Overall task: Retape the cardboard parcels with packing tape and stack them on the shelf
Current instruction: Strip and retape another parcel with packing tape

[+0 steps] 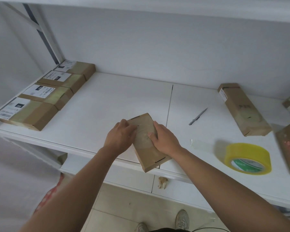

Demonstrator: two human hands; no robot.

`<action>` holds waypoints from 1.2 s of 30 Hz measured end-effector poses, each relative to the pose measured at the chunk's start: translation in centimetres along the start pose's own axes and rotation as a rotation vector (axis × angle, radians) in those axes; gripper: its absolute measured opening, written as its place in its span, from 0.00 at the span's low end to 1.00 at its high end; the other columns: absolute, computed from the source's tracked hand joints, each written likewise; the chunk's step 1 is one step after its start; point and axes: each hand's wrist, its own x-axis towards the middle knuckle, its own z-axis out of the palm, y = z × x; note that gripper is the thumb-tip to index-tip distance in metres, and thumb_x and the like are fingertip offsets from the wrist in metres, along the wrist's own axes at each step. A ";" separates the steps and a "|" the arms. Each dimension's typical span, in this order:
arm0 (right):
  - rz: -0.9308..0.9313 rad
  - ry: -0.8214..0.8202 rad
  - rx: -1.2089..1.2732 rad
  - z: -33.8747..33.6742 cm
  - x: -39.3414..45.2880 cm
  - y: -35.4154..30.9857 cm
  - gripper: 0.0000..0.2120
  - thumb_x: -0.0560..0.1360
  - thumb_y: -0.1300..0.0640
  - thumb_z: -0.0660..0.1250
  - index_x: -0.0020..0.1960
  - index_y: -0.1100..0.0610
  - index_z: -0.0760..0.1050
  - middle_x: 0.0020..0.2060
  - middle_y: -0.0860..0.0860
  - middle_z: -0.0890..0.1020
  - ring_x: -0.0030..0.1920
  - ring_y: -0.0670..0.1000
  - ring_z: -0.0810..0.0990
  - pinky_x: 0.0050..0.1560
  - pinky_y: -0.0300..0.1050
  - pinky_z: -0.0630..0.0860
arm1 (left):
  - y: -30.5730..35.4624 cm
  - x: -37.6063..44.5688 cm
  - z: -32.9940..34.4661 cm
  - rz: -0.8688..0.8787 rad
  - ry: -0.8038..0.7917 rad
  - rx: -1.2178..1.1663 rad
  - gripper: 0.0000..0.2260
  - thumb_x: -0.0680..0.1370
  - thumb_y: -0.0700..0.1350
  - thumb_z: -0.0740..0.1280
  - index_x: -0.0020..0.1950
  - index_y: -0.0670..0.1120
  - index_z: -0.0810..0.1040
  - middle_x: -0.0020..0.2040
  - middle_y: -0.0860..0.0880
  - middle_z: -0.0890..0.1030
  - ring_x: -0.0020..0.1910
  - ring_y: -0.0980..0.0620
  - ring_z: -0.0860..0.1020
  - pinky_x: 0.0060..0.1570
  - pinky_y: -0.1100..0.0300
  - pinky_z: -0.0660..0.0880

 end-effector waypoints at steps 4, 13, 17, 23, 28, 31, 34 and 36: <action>-0.065 -0.074 -0.030 -0.6 0.8 0.1 0.29 0.84 0.45 0.55 0.80 0.56 0.53 0.74 0.53 0.68 0.70 0.55 0.69 0.64 0.48 0.68 | -0.2 -0.6 0.0 0.031 0.042 0.053 0.17 0.76 0.53 0.58 0.53 0.47 0.82 0.51 0.43 0.77 0.49 0.38 0.76 0.44 0.45 0.78; -0.342 -0.185 -0.373 -2.1 3.4 -2.4 0.29 0.81 0.38 0.57 0.79 0.48 0.58 0.80 0.47 0.55 0.75 0.57 0.62 0.69 0.54 0.65 | -2.7 -0.4 -1.7 -0.390 -0.222 -0.312 0.26 0.80 0.57 0.64 0.77 0.61 0.61 0.69 0.47 0.73 0.68 0.43 0.70 0.67 0.47 0.69; -0.261 -0.276 -0.498 -1.4 0.9 -3.1 0.48 0.66 0.22 0.62 0.78 0.47 0.56 0.80 0.52 0.47 0.77 0.58 0.53 0.75 0.58 0.56 | -2.7 -0.9 -2.0 -0.530 -0.197 -0.288 0.23 0.80 0.55 0.61 0.74 0.67 0.60 0.68 0.46 0.70 0.67 0.39 0.70 0.63 0.46 0.71; -0.246 -0.237 -0.552 -3.9 3.0 -1.8 0.33 0.77 0.50 0.66 0.78 0.40 0.57 0.79 0.53 0.50 0.79 0.56 0.46 0.76 0.59 0.50 | -2.6 -0.7 -2.2 -0.543 -0.147 -0.346 0.25 0.76 0.57 0.70 0.70 0.53 0.68 0.67 0.49 0.72 0.57 0.47 0.76 0.58 0.51 0.74; -0.198 -0.064 -0.477 -3.3 1.6 -0.5 0.25 0.80 0.55 0.61 0.77 0.48 0.63 0.73 0.53 0.64 0.72 0.58 0.64 0.64 0.49 0.65 | 0.0 -1.1 -1.0 -0.524 -0.220 -0.415 0.27 0.74 0.56 0.73 0.68 0.50 0.68 0.58 0.44 0.74 0.51 0.47 0.76 0.51 0.55 0.70; -0.088 0.090 -0.155 -1.1 0.0 0.2 0.24 0.80 0.47 0.62 0.74 0.54 0.67 0.76 0.51 0.63 0.75 0.55 0.62 0.68 0.49 0.65 | 1.8 -1.2 -0.3 -0.532 -0.236 -0.426 0.22 0.75 0.55 0.71 0.63 0.49 0.69 0.57 0.45 0.71 0.49 0.46 0.75 0.51 0.55 0.70; -0.012 0.074 0.078 -0.2 -0.6 1.1 0.32 0.77 0.42 0.68 0.75 0.54 0.64 0.79 0.49 0.58 0.79 0.50 0.52 0.74 0.45 0.54 | 2.8 -1.2 0.1 -0.523 -0.261 -0.407 0.20 0.76 0.56 0.70 0.59 0.47 0.67 0.55 0.46 0.70 0.49 0.43 0.76 0.52 0.52 0.73; -0.009 0.058 0.143 -0.3 -0.5 1.6 0.33 0.76 0.42 0.70 0.75 0.54 0.65 0.78 0.48 0.58 0.79 0.48 0.52 0.72 0.40 0.52 | 3.0 -1.2 0.1 -0.515 -0.270 -0.395 0.20 0.76 0.56 0.70 0.57 0.47 0.66 0.54 0.45 0.70 0.49 0.44 0.76 0.49 0.53 0.72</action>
